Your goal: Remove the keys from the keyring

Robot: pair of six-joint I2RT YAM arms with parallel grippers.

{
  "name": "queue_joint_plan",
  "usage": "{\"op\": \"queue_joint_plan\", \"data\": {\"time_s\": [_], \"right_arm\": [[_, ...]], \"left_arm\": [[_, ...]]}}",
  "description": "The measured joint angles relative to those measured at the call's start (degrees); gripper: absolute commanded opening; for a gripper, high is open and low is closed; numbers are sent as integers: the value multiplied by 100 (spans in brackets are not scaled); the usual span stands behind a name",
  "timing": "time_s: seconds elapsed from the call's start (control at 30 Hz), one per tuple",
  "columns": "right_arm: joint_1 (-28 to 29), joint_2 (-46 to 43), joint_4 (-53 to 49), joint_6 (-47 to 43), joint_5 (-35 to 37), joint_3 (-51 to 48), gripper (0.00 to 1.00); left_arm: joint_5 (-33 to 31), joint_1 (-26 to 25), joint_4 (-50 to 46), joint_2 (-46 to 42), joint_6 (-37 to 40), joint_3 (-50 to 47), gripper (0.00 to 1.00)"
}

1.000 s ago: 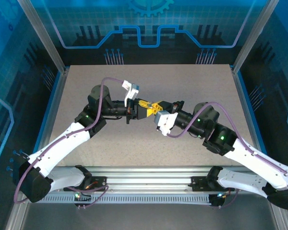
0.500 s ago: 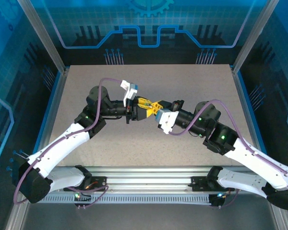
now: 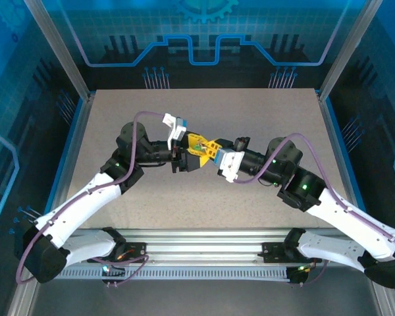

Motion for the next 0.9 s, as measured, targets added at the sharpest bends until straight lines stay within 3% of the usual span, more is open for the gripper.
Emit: {"op": "queue_joint_plan", "data": {"time_s": [0.3, 0.9], "right_arm": [[-44, 160, 50, 17, 22, 0, 0], [-304, 59, 118, 297, -197, -2, 0]], "left_arm": [[2, -299, -85, -138, 352, -59, 66], [-404, -330, -146, -518, 599, -223, 68]]}}
